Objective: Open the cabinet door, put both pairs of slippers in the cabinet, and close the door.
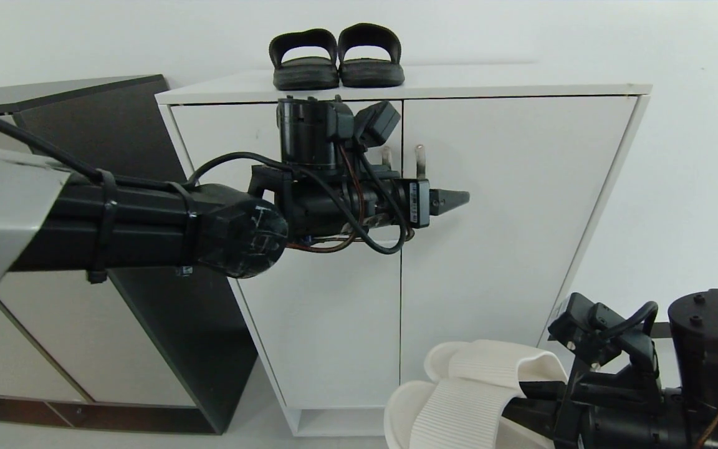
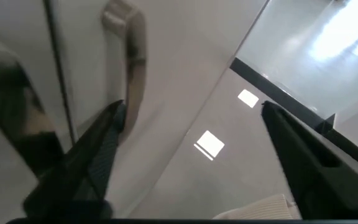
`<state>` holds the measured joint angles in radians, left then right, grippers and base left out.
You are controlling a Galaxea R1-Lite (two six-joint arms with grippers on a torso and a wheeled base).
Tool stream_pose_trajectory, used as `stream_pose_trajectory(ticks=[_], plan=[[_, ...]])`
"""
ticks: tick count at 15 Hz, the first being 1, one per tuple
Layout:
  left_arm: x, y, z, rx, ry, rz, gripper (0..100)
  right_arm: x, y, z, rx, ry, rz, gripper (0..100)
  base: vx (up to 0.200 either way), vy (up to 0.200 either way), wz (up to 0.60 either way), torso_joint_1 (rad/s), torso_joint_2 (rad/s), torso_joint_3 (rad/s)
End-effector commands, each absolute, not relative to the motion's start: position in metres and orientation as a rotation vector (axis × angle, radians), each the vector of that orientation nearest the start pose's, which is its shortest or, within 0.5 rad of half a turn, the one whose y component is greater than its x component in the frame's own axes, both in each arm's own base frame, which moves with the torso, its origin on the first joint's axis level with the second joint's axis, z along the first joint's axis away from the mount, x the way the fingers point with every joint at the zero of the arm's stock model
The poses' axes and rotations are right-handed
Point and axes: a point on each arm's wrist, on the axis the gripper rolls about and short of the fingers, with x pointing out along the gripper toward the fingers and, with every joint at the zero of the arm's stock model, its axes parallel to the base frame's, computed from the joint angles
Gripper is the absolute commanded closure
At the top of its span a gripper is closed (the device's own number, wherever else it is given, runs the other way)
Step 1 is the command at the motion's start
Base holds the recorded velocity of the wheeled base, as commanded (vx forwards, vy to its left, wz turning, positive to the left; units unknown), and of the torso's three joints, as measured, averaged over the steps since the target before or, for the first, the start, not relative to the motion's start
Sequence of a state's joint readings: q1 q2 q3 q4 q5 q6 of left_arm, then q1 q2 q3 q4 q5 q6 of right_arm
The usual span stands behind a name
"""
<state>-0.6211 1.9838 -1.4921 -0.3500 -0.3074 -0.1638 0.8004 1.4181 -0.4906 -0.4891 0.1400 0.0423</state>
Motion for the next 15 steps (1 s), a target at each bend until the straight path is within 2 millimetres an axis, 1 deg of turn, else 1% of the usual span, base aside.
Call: stream_pose_trajectory(ticks=[1, 2, 4, 5, 6, 9, 10, 11, 13, 15], plan=[[0.329, -0.244, 0.246, -0.131, 0.22, -0.917, 100, 0.146, 0.154, 0.157, -0.11, 0.458, 0.916, 100, 0.0, 0.0, 0.0, 0.0, 0.0, 0.0], [0.328, -0.243, 0.245, -0.13, 0.223, -0.916, 100, 0.146, 0.154, 0.156, -0.106, 0.464, 0.928, 100, 0.0, 0.0, 0.0, 0.0, 0.0, 0.0], [0.318, -0.236, 0.251, -0.13, 0.216, -0.92, 100, 0.141, 0.152, 0.155, -0.094, 0.473, 0.995, 100, 0.0, 0.0, 0.0, 0.0, 0.0, 0.0], [0.31, -0.231, 0.256, -0.133, 0.209, -0.924, 100, 0.14, 0.15, 0.154, -0.092, 0.48, 1.011, 100, 0.0, 0.0, 0.0, 0.0, 0.0, 0.0], [0.302, -0.226, 0.258, -0.132, 0.216, -0.929, 100, 0.138, 0.149, 0.152, -0.09, 0.49, 1.031, 100, 0.0, 0.0, 0.0, 0.0, 0.0, 0.0], [0.267, -0.222, 0.264, -0.122, 0.222, -0.983, 100, 0.131, 0.144, 0.151, -0.119, 0.468, 1.096, 100, 0.0, 0.0, 0.0, 0.0, 0.0, 0.0], [0.258, -0.222, 0.267, -0.121, 0.218, -0.997, 100, 0.129, 0.143, 0.149, -0.137, 0.465, 1.101, 100, 0.0, 0.0, 0.0, 0.0, 0.0, 0.0], [0.253, -0.221, 0.268, -0.121, 0.217, -1.003, 100, 0.128, 0.142, 0.148, -0.148, 0.461, 1.107, 100, 0.0, 0.0, 0.0, 0.0, 0.0, 0.0], [0.24, -0.213, 0.271, -0.119, 0.213, -1.006, 100, 0.126, 0.14, 0.147, -0.162, 0.454, 1.119, 100, 0.0, 0.0, 0.0, 0.0, 0.0, 0.0], [0.22, -0.2, 0.276, -0.121, 0.201, -1.013, 100, 0.12, 0.136, 0.149, -0.152, 0.442, 1.159, 100, 0.0, 0.0, 0.0, 0.0, 0.0, 0.0]])
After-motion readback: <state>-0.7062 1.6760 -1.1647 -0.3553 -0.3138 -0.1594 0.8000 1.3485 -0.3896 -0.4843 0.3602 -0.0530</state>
